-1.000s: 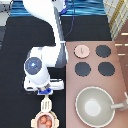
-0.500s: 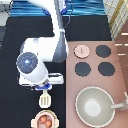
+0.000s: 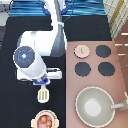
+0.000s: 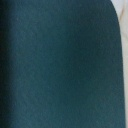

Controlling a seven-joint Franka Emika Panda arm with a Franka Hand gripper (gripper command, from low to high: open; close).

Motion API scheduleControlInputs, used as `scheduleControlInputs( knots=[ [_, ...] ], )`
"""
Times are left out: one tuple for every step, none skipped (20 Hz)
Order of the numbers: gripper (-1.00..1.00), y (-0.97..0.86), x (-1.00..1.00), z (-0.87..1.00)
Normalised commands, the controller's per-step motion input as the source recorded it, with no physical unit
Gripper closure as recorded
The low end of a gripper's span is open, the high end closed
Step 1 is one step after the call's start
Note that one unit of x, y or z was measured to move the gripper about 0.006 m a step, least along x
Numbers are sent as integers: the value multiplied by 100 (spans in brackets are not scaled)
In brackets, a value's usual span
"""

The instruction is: Take the lid off the pot, put the pot on the plate, and use the tool to push the pot to the front of the table.

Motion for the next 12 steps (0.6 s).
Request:
scheduleControlInputs(
  knots=[
    [100, -47, -100, -43],
    [100, -47, -100, -48],
    [100, -45, -100, -50],
    [100, -39, -100, -53],
    [100, -36, -100, -54],
    [100, -33, -100, -57],
    [100, -32, -100, -61],
    [100, -29, -100, -65],
    [100, -22, -100, -67],
    [100, -19, -100, -65],
    [100, -13, -100, -62],
    [100, -6, -100, -61]
  ],
)
